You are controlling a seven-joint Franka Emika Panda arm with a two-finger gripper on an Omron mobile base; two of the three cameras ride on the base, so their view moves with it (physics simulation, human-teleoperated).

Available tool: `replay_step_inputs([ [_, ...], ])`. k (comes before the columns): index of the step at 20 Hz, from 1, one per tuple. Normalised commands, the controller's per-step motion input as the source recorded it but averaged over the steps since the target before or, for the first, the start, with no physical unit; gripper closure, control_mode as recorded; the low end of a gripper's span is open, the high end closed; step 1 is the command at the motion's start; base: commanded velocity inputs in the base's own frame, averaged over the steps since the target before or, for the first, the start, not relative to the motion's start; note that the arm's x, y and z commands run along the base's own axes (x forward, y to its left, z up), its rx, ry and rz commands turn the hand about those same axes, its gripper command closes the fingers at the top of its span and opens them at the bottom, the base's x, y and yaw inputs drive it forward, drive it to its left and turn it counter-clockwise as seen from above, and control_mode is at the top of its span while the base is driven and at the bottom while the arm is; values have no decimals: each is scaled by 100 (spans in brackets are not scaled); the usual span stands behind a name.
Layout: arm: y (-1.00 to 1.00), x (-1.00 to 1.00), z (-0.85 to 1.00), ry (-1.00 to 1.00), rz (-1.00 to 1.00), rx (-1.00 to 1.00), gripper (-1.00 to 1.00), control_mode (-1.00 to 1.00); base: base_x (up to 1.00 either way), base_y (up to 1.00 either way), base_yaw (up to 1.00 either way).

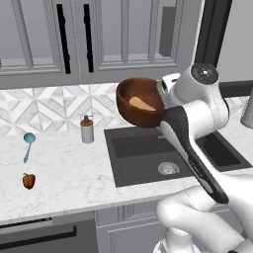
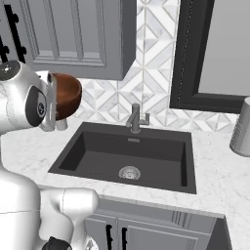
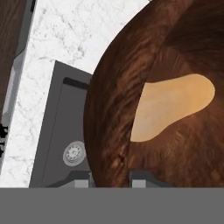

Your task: Pick the squash from the sink and place it in the bowl. Then pick the bowl and place it in the microwave. Then close the microwave door and press the start button.

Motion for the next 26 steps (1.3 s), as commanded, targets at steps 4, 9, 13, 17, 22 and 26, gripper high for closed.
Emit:
replay_step_inputs([
  [4,-47,-22,44,7,0,0,100,-100,0,0,0],
  [9,-37,-41,53,1,0,0,100,-100,0,0,0],
  [13,-17,-44,29,3,0,0,100,-100,0,0,0],
  [17,3,-15,2,9,2,-6,100,-100,0,0,0],
  [22,5,0,0,1,1,-3,100,100,-26,8,0],
  [26,0,0,0,0,0,0,100,100,-100,1,0],
])
